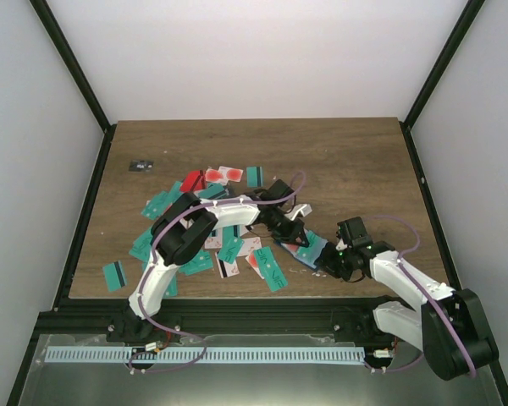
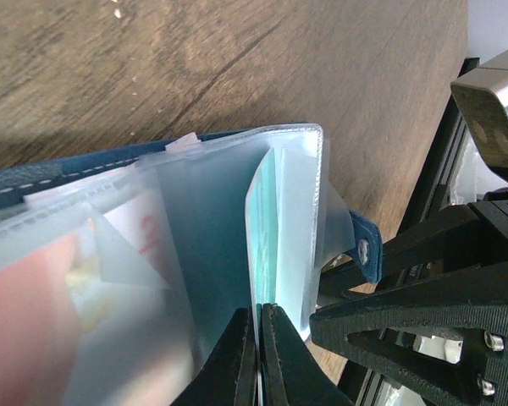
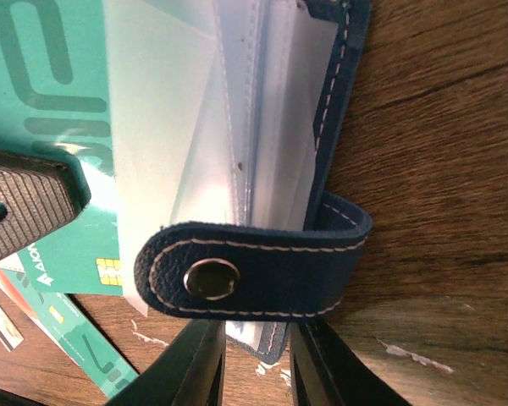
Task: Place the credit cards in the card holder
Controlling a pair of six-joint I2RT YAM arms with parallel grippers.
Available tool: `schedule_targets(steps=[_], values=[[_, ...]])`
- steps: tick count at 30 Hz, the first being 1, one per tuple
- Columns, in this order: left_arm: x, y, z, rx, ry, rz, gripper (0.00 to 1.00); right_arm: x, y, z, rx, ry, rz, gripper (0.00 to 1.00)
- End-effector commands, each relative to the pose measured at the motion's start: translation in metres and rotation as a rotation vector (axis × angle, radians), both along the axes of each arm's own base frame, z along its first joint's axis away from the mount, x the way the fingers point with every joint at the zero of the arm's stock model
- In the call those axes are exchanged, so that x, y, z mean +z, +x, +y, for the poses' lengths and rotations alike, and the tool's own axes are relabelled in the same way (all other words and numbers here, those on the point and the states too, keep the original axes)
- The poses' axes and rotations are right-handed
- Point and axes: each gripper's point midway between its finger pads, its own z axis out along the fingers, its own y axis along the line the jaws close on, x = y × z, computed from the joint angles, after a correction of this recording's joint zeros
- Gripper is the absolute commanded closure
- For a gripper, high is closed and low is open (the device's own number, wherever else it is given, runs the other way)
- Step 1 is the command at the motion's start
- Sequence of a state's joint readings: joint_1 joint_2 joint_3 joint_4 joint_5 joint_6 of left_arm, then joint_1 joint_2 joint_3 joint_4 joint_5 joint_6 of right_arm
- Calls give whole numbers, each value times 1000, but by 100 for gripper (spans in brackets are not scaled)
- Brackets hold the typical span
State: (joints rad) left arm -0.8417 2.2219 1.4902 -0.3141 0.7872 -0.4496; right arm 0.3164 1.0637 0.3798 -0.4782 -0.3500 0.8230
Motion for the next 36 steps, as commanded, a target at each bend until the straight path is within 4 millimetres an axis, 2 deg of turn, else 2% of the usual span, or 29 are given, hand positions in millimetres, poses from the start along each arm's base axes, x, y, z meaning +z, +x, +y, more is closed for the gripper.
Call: schedule_targets(steps=[1,14,27,36], values=[[-20,-18,2,-7,57,39,96,-1,2,-3,19,-23,-6,75],[-28,-23,-4,-12,62,68,96,14,11,2,69,-17,-59,70],[-34,-26,-6,7,82,96,96,29,11,9,97,20,-71,62],[-27,-20,1,30,138,47,84,42,10,2,64,-20,-48,50]])
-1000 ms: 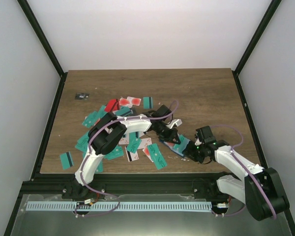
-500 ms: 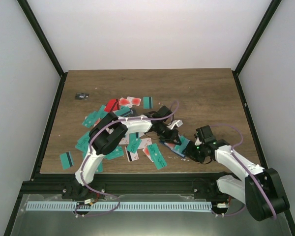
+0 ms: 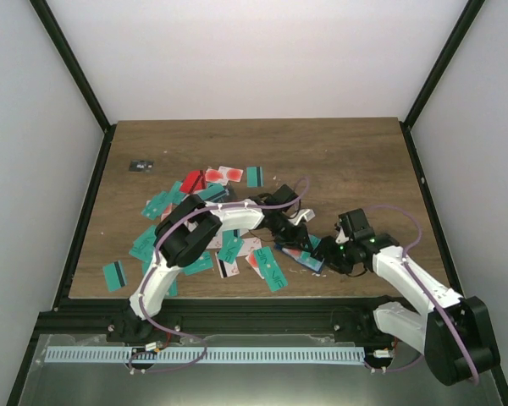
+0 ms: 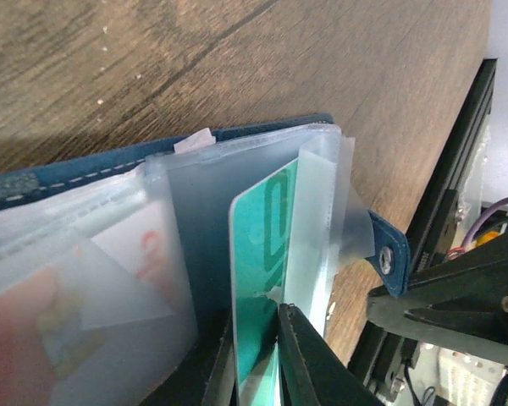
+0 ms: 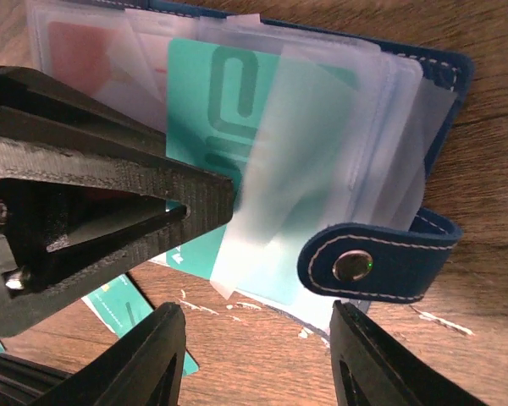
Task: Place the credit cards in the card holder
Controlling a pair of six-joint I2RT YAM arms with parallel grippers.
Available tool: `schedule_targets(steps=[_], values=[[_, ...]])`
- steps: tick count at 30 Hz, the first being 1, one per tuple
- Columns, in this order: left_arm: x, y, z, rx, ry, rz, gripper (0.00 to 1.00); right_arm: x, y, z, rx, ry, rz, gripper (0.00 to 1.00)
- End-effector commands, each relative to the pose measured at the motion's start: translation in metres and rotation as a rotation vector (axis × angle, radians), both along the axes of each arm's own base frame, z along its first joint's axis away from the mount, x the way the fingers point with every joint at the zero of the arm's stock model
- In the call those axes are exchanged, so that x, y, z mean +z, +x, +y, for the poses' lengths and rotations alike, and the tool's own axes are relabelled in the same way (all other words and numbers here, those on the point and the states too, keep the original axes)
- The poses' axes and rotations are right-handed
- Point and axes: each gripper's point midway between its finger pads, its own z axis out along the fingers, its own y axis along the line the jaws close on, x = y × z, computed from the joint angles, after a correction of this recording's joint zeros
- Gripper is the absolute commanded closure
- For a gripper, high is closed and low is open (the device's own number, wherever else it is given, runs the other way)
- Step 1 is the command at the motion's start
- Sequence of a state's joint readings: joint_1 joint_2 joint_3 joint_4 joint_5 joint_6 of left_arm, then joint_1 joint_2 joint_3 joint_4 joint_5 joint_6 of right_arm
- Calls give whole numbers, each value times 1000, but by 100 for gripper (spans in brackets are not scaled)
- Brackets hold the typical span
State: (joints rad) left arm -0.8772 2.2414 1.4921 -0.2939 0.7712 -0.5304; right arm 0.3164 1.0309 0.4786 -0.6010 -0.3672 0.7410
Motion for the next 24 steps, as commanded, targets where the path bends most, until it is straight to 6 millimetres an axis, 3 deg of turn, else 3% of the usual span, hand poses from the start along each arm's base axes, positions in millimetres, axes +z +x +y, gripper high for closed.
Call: schedule_targets(steps=[1,17,24], values=[[-18,-7,12,7,114,-2,82,17,7,-3,-14,-22,-18,50],[20,3,17,15,154,-95,37,31,19,-1,4,-25,-65,47],[35,7,22,5,185,-128,22,31,20,1,8,-17,-69,47]])
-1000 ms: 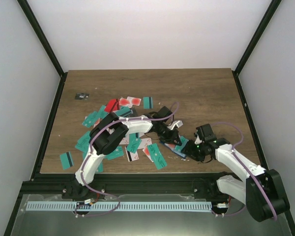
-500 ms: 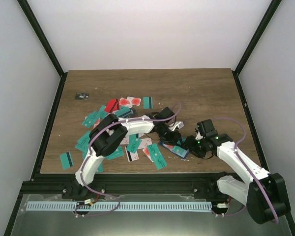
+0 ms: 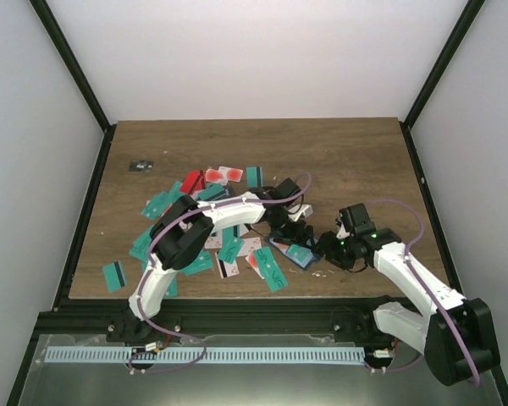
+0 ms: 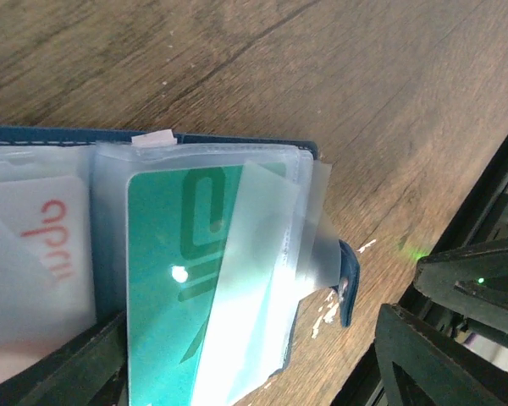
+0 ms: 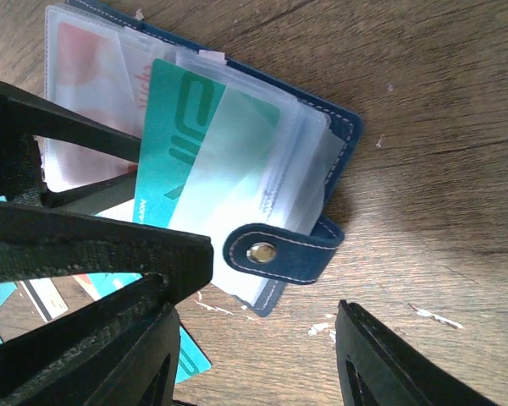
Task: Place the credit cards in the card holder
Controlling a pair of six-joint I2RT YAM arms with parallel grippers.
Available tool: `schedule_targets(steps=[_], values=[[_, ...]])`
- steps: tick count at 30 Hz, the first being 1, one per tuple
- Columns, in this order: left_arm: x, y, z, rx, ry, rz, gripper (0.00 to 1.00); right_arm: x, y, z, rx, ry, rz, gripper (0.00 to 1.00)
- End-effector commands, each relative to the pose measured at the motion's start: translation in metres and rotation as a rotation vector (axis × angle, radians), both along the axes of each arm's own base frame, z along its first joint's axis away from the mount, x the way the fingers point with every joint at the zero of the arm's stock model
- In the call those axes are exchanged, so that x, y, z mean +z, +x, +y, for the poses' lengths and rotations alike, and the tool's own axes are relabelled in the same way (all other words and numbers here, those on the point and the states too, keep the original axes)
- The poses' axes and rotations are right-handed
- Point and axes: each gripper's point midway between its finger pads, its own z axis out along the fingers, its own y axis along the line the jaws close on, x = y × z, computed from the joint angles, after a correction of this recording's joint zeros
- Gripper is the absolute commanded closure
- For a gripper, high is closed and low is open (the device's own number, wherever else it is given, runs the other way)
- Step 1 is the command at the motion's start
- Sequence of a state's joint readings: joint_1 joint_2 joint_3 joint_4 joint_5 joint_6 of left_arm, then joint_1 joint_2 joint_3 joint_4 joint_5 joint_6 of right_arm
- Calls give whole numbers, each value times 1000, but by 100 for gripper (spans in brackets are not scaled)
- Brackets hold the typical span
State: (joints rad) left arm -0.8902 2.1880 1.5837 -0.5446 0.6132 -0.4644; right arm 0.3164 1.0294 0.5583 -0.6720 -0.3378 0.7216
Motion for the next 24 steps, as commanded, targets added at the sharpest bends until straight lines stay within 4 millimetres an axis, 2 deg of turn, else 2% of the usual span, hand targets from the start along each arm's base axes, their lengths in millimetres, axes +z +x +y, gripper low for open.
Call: schedule_targets(steps=[1,4,10,13,19,24], values=[[21,2,6,-14,36,-48,20,12,11,3,3,12,-43,48],[27,4,8,-27,46,-72,11,12,11,5,10,27,-46,47],[37,10,13,-30,67,-119,10,20,13,26,61,156,-94,48],[40,14,17,-27,84,-147,15,20,12,36,86,221,-94,50],[37,23,32,-12,130,-192,29,6,11,43,87,265,-55,57],[28,22,32,-24,121,-179,39,-7,12,45,81,276,-21,62]])
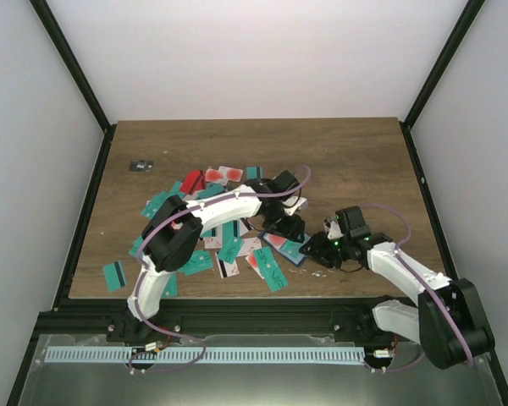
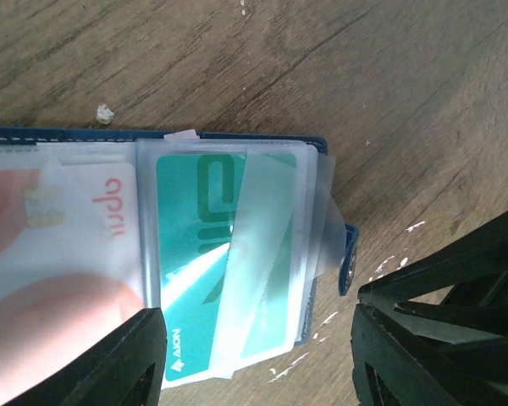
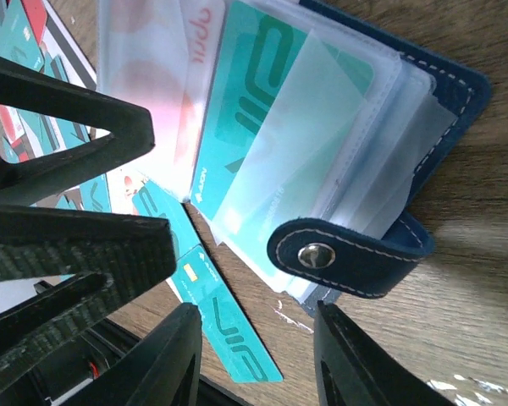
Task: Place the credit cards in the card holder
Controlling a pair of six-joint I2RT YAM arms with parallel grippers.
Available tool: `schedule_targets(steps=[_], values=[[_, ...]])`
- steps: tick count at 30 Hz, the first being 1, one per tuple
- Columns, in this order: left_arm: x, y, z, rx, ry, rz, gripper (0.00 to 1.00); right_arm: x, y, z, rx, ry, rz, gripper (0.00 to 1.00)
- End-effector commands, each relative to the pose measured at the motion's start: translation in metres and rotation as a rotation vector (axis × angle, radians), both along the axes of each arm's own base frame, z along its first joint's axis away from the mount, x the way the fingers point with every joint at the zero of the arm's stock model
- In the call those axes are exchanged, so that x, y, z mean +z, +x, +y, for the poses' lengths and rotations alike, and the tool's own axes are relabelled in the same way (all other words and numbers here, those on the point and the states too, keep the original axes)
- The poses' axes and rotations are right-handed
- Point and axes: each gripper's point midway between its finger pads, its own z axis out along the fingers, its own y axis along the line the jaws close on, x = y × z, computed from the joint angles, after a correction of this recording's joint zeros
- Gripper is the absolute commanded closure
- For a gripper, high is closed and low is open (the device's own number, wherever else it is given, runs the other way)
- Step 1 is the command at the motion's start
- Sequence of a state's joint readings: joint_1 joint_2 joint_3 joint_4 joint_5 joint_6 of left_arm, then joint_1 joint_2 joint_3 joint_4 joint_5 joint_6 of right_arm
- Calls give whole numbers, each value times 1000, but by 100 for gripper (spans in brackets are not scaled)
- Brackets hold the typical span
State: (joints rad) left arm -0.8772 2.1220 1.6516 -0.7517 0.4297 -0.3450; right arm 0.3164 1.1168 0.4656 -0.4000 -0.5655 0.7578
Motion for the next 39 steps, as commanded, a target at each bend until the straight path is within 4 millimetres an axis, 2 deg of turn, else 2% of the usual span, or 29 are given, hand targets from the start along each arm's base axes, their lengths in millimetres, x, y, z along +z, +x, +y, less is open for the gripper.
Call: schedule_targets(steps=[1,10,16,22,25,29,35,39], values=[[4,4,0,-15,-20,-18,39,-1,7,7,4,44,-10,62],[-30,3,14,7,53,8,43,-23,14,4,3,-10,25,64],[-42,-6,21,27,65,49,46,-28,27,-4,-2,-99,26,64],[-27,-11,14,49,-5,82,47,-21,42,-8,19,-163,-4,64],[-12,-7,10,60,-30,65,48,-16,37,-8,45,-162,-17,62],[-1,-1,11,78,-38,49,52,-10,28,-10,66,-158,-20,60],[-3,7,19,107,-10,25,64,3,21,-8,67,-133,-39,59],[-7,8,20,108,-5,32,77,7,19,-4,61,-87,-41,59]])
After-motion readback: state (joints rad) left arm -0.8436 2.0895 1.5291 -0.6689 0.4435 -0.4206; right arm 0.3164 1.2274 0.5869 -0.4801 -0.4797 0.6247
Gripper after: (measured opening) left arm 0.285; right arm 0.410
